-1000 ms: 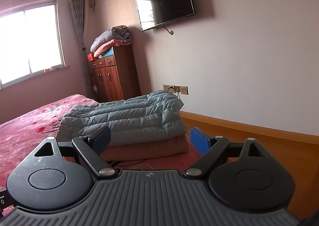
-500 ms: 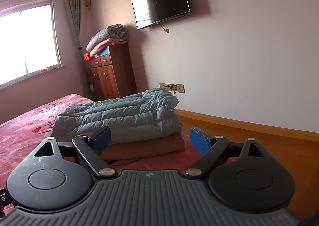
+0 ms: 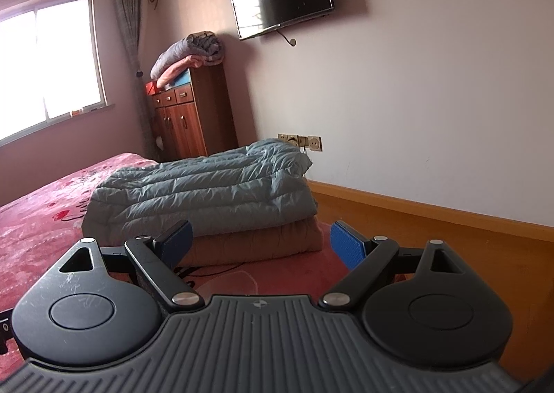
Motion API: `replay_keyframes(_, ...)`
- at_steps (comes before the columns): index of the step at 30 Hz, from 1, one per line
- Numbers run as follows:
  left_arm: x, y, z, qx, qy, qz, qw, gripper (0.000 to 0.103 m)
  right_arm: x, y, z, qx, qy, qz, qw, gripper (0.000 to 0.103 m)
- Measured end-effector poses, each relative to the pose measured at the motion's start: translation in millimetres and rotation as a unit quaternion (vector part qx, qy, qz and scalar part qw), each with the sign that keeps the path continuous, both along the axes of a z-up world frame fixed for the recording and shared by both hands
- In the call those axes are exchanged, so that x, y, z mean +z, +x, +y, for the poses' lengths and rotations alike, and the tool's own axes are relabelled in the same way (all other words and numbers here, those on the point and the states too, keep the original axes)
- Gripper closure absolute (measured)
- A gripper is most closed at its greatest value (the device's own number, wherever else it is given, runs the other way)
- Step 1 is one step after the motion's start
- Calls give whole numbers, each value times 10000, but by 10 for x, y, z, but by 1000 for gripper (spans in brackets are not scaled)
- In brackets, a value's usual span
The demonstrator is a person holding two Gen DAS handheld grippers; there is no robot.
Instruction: Fold large clothes
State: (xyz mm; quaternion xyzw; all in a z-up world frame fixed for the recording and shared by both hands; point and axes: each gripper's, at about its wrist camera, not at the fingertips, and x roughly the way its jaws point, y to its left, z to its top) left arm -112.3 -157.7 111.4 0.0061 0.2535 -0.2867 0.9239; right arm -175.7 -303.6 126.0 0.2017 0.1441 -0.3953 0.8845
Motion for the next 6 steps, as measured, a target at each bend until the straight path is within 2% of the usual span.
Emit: replay_keyframes(6, -105, 147, 2, 90, 83, 137, 9998, 1, -63, 106, -5, 71, 10, 110, 9999, 0)
